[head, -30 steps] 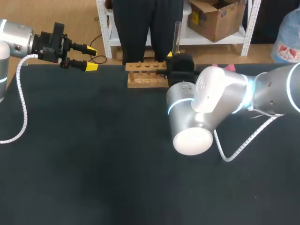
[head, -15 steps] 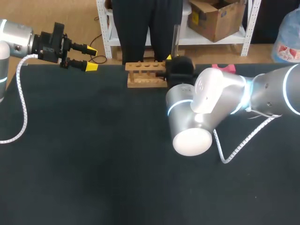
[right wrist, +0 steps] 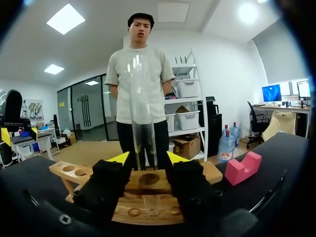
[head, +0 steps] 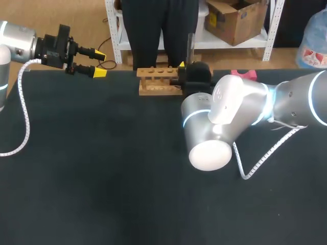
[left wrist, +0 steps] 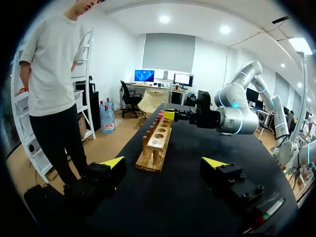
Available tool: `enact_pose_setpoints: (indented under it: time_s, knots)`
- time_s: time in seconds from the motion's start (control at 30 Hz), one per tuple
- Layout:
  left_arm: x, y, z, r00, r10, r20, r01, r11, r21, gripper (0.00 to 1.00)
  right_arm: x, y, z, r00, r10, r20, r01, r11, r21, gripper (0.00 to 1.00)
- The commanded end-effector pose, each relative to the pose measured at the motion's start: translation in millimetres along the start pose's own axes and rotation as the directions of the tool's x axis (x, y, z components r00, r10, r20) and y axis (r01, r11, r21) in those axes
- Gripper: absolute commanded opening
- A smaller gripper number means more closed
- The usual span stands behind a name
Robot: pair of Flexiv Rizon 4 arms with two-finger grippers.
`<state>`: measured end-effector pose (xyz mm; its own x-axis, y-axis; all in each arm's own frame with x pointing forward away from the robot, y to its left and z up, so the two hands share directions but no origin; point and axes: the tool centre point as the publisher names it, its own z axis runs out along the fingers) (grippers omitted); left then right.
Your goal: Grasp the test tube, adjust it, and insert it.
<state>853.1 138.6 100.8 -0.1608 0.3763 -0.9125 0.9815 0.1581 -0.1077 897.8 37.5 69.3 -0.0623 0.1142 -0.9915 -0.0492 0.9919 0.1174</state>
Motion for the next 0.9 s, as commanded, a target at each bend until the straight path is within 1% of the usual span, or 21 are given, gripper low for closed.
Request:
enact_pose_setpoints:
  time_s: [0.03,0.1,0.13,0.2,0.4,0.57,0.77,0.9]
  knots:
    - [0.3,-3.0,0.2,1.000,0.002,0.001,-0.002,1.000,-0.008,1.00,-1.1,-4.6,-0.6,1.000,0.003,0.003,-0.003,0.999,-0.037,0.44]
    - [0.3,-3.0,0.2,1.000,0.002,0.001,-0.002,1.000,-0.008,1.00,-1.5,-5.0,-0.7,1.000,0.003,0.005,-0.003,0.999,-0.036,0.49]
    - [0.3,-3.0,0.2,1.000,0.002,0.001,-0.002,1.000,-0.008,1.00,-2.0,-5.2,-0.9,1.000,0.003,0.005,-0.003,0.999,-0.036,0.64]
    - [0.3,-3.0,0.2,1.000,0.002,0.001,-0.002,1.000,-0.008,1.00,-3.7,-5.5,-2.0,1.000,0.002,0.005,-0.002,0.999,-0.036,1.00]
    - [0.3,-3.0,0.2,1.000,0.002,0.001,-0.002,1.000,-0.008,1.00,-9.4,-7.0,-8.2,1.000,0.001,0.004,0.000,0.999,-0.035,1.00]
    - [0.3,-3.0,0.2,1.000,0.002,0.001,-0.002,1.000,-0.008,1.00,-16.4,-9.2,-19.1,1.000,-0.010,-0.001,0.010,0.998,-0.057,1.00]
    - [0.3,-3.0,0.2,1.000,0.002,0.001,-0.002,1.000,-0.008,1.00,-26.0,-14.0,-37.5,0.999,-0.004,-0.043,-0.001,0.992,-0.123,1.00]
    - [0.3,-3.0,0.2,1.000,0.002,0.001,-0.002,1.000,-0.008,1.00,-31.6,-16.3,-49.0,0.997,0.002,-0.080,-0.017,0.982,-0.191,1.00]
